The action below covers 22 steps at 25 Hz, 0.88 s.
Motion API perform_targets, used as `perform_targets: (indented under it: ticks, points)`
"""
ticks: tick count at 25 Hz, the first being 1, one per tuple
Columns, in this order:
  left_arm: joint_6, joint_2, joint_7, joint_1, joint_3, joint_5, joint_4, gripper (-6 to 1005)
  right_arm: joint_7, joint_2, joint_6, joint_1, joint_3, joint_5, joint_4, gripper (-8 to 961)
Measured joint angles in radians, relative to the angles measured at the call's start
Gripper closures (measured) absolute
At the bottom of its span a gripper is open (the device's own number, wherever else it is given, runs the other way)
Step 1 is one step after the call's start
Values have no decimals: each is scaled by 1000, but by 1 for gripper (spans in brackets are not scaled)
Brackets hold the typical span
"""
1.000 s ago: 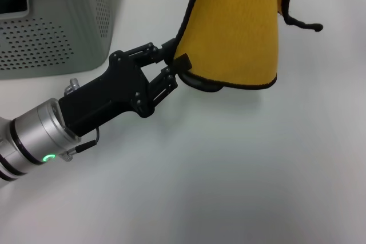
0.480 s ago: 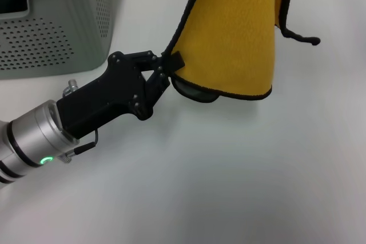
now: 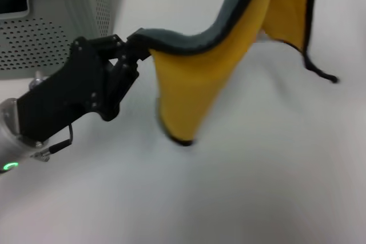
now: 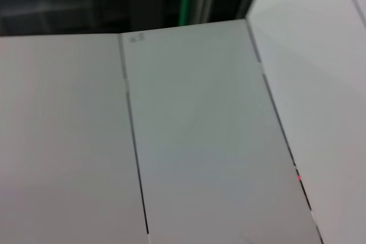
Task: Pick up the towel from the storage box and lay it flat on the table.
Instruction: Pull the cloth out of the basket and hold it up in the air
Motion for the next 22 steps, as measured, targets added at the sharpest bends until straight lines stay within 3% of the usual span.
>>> perform_targets:
  ticks: [6,13,19,22]
  points:
    - [50,-3,-20,-4,3,-64,16,978,-49,7,-8,-20,-34,1,209,935]
    - [51,-4,-22,-28,3,-115,15,978,-118,10,-1,-37,-75,4,354,935]
    - [51,-4,-23,-41,1,-149,14,978,-146,10,26,-21,-126,-3,432,827]
    - [51,-4,-23,-41,1,-177,11,978,-147,10,45,-28,-150,-4,432,707]
